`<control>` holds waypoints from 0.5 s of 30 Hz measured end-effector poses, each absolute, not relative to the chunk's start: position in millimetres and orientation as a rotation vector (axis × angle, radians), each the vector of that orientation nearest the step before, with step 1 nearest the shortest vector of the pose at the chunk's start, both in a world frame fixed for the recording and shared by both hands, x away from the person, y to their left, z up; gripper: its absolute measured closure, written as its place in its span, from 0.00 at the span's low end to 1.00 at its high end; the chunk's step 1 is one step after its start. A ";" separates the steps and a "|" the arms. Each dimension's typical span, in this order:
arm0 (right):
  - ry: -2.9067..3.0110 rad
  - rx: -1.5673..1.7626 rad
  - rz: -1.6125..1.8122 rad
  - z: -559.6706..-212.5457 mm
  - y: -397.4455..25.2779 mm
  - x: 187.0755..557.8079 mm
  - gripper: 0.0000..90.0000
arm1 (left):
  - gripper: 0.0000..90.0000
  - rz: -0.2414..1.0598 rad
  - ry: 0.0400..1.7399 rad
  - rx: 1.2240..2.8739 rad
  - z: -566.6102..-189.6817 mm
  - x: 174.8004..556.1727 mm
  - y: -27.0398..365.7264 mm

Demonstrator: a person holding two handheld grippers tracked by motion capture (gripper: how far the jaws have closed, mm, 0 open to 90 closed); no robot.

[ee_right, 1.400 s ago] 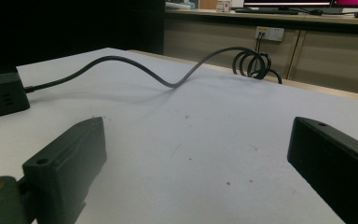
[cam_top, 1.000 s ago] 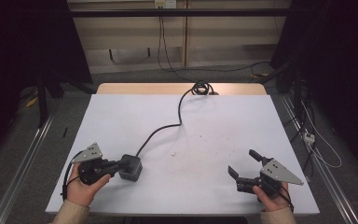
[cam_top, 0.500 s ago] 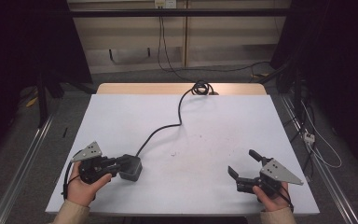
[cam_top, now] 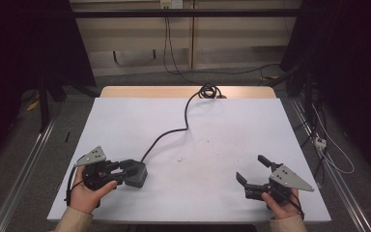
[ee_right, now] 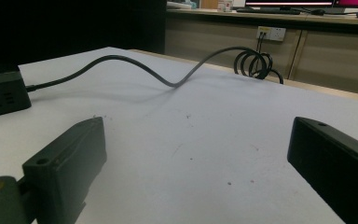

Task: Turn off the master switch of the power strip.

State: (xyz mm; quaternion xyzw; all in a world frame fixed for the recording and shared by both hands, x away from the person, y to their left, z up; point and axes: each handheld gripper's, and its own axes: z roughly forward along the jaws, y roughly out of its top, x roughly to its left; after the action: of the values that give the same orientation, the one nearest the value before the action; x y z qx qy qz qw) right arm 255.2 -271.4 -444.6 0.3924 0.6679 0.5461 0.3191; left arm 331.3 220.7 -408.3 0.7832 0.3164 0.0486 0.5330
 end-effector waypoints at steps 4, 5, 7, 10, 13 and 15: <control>1.757 1.032 1.437 -444.6 -271.2 255.4 0.05 | 0.55 0.120 0.746 1.867 -407.9 331.3 219.6; 1.758 1.029 1.436 -444.7 -271.1 255.3 0.05 | 0.52 0.119 0.746 1.867 -407.9 331.5 219.5; 1.758 1.030 1.437 -444.6 -271.1 255.2 0.05 | 0.45 0.120 0.745 1.870 -407.9 332.2 219.4; 1.757 1.032 1.436 -444.6 -271.5 255.0 0.05 | 0.40 0.124 0.735 1.862 -407.8 332.4 219.0; 1.756 1.032 1.436 -444.5 -271.6 255.2 0.05 | 0.37 0.133 0.733 1.864 -407.5 332.3 218.1; 1.757 1.031 1.435 -444.6 -271.4 255.4 0.05 | 0.34 0.127 0.732 1.862 -407.7 332.3 218.1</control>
State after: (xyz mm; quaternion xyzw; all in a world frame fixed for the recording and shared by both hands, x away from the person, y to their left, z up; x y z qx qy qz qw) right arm 255.4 -271.4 -444.6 0.3921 0.6682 0.5459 0.3189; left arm 332.3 218.1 -407.7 0.7828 0.3078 0.0533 0.5381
